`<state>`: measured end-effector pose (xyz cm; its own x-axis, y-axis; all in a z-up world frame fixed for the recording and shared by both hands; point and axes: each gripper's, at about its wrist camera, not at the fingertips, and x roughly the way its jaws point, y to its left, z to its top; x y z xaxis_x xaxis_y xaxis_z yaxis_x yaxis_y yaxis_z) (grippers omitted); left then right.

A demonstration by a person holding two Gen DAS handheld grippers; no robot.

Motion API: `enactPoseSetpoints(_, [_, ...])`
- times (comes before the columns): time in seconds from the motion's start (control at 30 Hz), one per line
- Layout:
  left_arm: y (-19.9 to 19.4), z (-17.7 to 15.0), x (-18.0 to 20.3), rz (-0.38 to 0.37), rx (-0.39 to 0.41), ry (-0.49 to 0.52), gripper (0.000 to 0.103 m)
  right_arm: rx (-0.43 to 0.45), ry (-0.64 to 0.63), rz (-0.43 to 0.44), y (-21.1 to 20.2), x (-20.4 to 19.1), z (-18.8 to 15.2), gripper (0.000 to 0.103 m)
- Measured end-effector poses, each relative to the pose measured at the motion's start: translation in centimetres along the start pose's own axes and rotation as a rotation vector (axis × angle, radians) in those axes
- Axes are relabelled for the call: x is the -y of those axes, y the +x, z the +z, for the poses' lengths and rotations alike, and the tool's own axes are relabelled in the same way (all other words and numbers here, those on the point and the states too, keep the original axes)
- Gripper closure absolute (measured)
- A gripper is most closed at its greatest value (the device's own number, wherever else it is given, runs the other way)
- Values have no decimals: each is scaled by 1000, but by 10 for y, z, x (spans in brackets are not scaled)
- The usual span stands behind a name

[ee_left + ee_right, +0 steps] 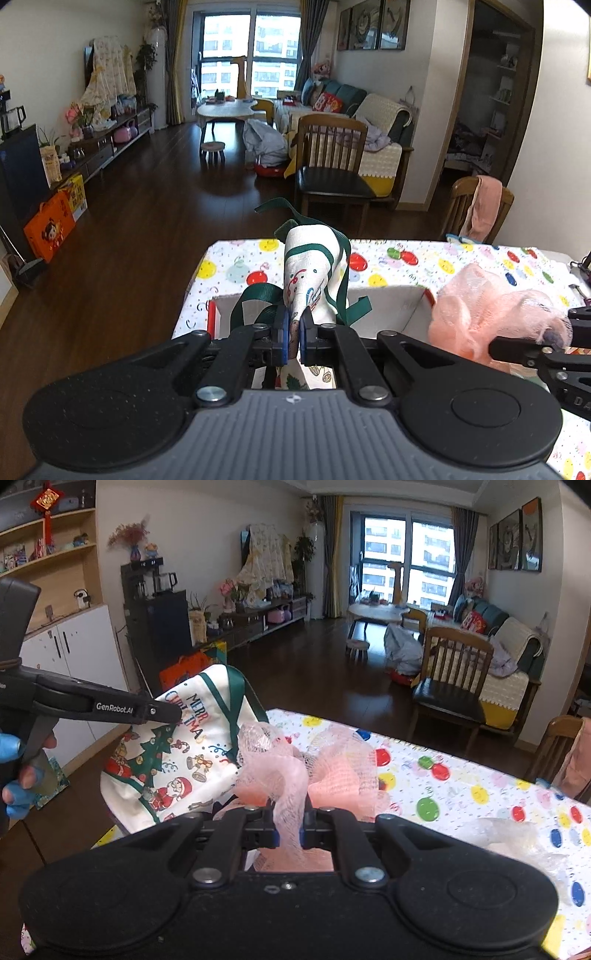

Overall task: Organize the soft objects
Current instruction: 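Carry the cloth bag with the left gripper while the right gripper carries the pink puff into the box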

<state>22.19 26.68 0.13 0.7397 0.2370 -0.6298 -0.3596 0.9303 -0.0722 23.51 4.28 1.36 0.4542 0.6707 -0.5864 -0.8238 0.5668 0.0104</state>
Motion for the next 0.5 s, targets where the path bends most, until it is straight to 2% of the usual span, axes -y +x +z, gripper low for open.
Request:
enactPoseSetpoints(0.27, [33, -20, -7, -35, -62, -17, 97, -86, 8, -19, 45, -13, -4, 96])
enactPoseSetpoints(0.5, [50, -38, -1, -57, -90, 3, 97, -138, -3, -36, 68, -23, -11, 96])
